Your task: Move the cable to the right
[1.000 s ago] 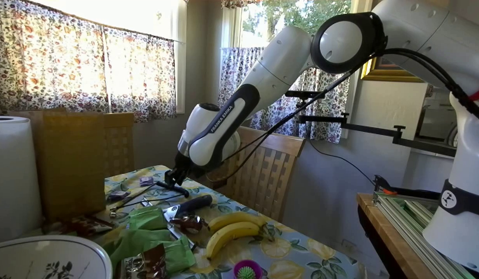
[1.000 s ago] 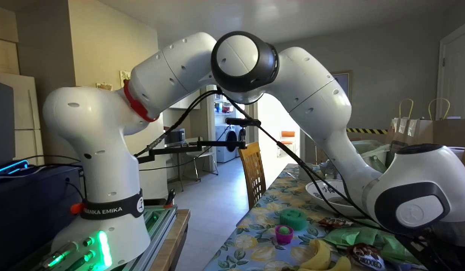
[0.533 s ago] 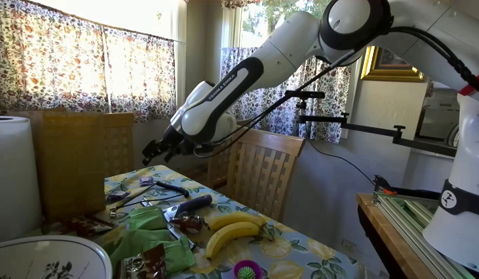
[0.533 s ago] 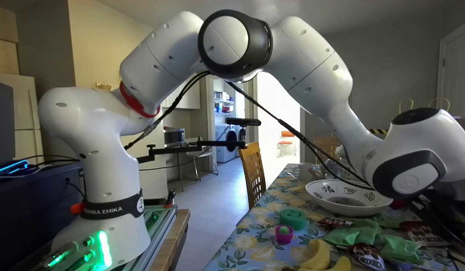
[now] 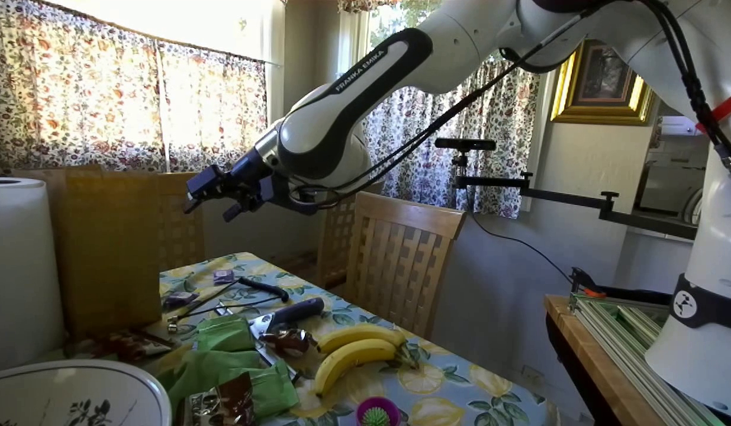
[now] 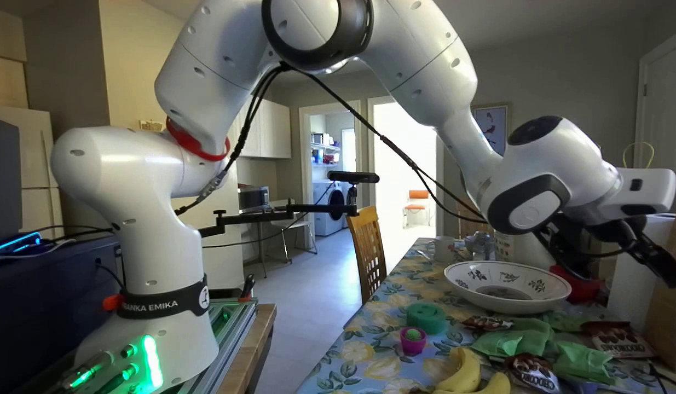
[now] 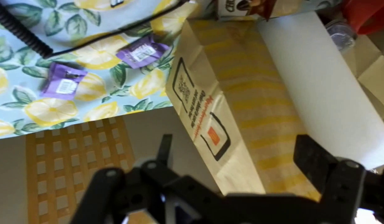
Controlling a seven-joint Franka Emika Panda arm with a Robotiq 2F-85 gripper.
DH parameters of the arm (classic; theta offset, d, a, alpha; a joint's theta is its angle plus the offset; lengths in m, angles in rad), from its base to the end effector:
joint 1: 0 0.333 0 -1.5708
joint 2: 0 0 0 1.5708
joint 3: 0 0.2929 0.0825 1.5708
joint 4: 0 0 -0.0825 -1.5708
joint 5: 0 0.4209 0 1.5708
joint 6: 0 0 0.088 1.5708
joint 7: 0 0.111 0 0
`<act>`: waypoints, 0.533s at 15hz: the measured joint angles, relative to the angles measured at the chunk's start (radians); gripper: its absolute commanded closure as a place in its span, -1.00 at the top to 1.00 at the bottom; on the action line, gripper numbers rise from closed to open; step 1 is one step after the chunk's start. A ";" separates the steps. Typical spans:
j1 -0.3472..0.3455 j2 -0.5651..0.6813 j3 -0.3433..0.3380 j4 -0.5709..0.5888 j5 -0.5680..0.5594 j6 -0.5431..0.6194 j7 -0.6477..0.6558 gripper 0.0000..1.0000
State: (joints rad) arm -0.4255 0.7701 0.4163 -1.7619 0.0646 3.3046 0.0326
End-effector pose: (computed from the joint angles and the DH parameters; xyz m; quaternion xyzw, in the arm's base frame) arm 0.7172 -0.0544 0.2050 -0.8976 0.1555 -0.3941 0.1215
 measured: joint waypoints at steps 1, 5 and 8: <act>-0.002 -0.030 0.013 -0.047 0.009 0.016 0.014 1.00; 0.049 -0.195 -0.042 -0.241 0.076 -0.004 0.088 1.00; 0.117 -0.340 -0.132 -0.387 0.120 -0.088 0.123 1.00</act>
State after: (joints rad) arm -0.3083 0.4300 0.2842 -2.1493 0.1847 3.2170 0.1555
